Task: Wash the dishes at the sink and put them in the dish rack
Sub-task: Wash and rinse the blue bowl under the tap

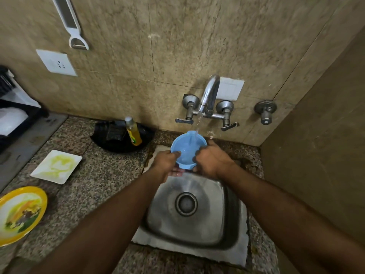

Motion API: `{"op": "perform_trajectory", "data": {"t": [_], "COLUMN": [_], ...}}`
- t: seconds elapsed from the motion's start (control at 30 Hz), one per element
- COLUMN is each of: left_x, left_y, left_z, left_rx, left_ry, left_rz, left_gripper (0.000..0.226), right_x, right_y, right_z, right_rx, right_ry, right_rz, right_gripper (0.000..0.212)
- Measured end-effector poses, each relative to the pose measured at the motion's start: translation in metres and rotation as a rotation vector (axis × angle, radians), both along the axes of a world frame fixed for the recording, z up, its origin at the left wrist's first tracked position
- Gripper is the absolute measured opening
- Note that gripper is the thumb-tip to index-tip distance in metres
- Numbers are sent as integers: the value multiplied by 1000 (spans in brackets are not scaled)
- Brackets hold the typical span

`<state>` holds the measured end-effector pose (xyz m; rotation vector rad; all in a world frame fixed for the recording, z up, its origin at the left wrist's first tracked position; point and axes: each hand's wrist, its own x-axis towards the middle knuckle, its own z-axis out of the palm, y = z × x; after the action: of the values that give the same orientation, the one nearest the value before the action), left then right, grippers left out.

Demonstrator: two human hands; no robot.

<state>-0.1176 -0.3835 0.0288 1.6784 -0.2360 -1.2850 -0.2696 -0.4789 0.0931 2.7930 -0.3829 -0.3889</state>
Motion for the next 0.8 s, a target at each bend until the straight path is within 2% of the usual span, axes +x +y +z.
{"op": "perform_trajectory", "data": {"t": [0.1, 0.17, 0.27, 0.37, 0.43, 0.57, 0.63, 0.67, 0.73, 0.8], "left_x": [-8, -8, -4, -13, -19, -25, -26, -25, -20, -16], "left_y": [-7, -12, -20, -28, -35, -39, -35, -35, -34, -34], "left_z": [-4, -7, -11, -13, -11, -6, -4, -3, -1, 3], "left_rx": [54, 79, 122, 13, 7, -11, -99, -175, -283, -292], "left_ry": [-23, -86, -360, -389, -447, -456, -443, -495, -626, -716], "left_rz": [32, 47, -40, -116, -126, -140, -125, -131, -224, -353], "left_gripper": [28, 33, 37, 39, 47, 44, 34, 26, 21, 23], "right_x": [13, 15, 5, -4, -5, -16, -24, -28, -34, -36], "right_y": [14, 21, 24, 20, 17, 11, 4, -2, -8, -8], "right_z": [10, 17, 22, 28, 33, 40, 41, 40, 39, 34], "right_rx": [-45, -43, -3, -53, -42, 168, 294, 350, 453, 552], "right_ry": [21, 74, 165, 187, 169, 8, -107, -141, -149, -171], "right_rz": [-28, -46, -94, -93, -119, -175, -189, -209, -243, -238], "right_gripper": [41, 30, 18, 18, 21, 22, 15, 11, 29, 26]}}
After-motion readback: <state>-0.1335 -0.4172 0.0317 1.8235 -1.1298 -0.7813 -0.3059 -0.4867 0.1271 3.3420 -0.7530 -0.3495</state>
